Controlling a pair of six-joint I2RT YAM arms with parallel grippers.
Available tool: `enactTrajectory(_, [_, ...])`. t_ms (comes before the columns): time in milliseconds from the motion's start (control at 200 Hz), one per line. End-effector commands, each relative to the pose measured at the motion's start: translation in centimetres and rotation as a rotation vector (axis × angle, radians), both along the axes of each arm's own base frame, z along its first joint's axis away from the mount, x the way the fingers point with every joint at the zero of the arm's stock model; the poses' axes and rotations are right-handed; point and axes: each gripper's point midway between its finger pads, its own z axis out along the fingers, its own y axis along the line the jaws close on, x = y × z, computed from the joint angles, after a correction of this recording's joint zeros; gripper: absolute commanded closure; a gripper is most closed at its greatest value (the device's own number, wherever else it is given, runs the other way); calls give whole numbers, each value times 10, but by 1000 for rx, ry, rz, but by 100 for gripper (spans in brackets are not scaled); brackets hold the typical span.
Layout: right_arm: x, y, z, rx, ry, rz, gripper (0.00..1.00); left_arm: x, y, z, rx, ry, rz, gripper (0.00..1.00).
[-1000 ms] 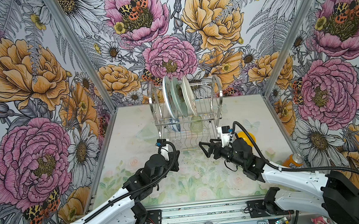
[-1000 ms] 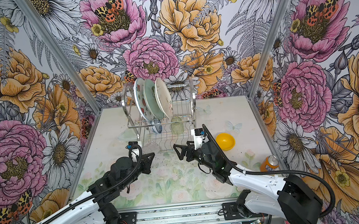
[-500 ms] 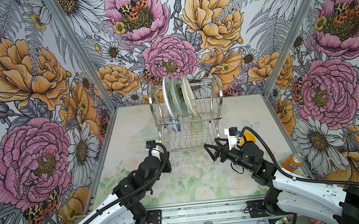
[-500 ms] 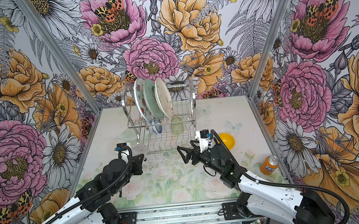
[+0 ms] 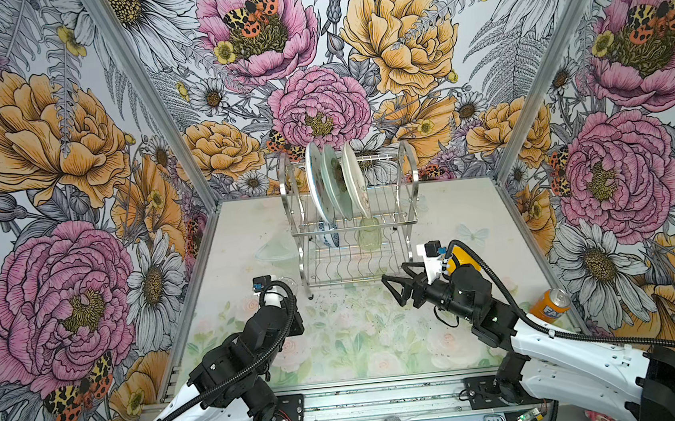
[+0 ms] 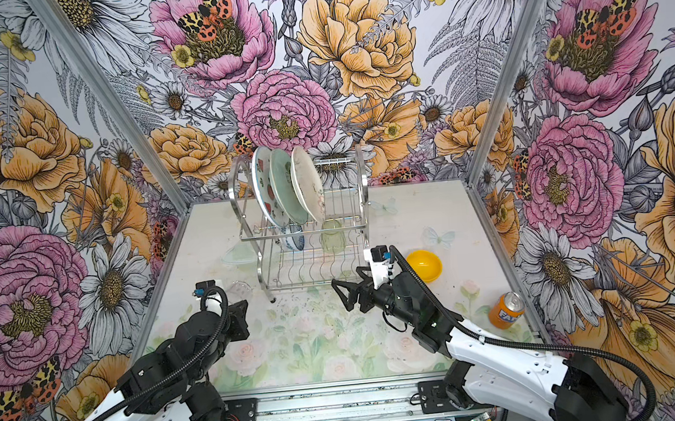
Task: Unload the mixed dishes from the dish rack
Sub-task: 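Carry the clear glass with the left gripper to the table beside the rack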
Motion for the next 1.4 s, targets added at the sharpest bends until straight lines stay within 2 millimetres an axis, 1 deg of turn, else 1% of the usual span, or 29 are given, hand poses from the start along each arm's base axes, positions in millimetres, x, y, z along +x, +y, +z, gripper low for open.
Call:
enactTrajectory(0, [4,7,17,-1,-44,27,1,4,21,7,15,-5,101,100])
enactTrajectory(110, [6,9,18,-19,-59,37,1,10,27,-1,43,30,134,100])
enactTrajectory(290, [17,5,6,-65,-62,5,0,20,39,-15,79,101,200,100])
enactTrajectory(430, [19,9,1,-70,-56,24,1,27,50,-18,91,131,252,100])
enactTrajectory(570, [21,5,1,-79,-63,11,0,32,62,-22,94,158,303,100])
enactTrajectory(666, [23,3,2,-83,-75,7,1,35,66,-26,81,180,319,100])
enactTrajectory(791, [26,-1,-3,-95,-70,-6,0,43,68,-30,87,203,322,100])
enactTrajectory(886, [25,-5,-8,-96,-58,-15,1,52,70,-32,100,225,328,100])
enactTrajectory(1181, [27,-17,-8,-94,-68,-54,0,88,75,-33,201,292,358,100])
enactTrajectory(1396, [31,-21,-13,-99,-54,-68,0,115,91,-49,179,340,364,100])
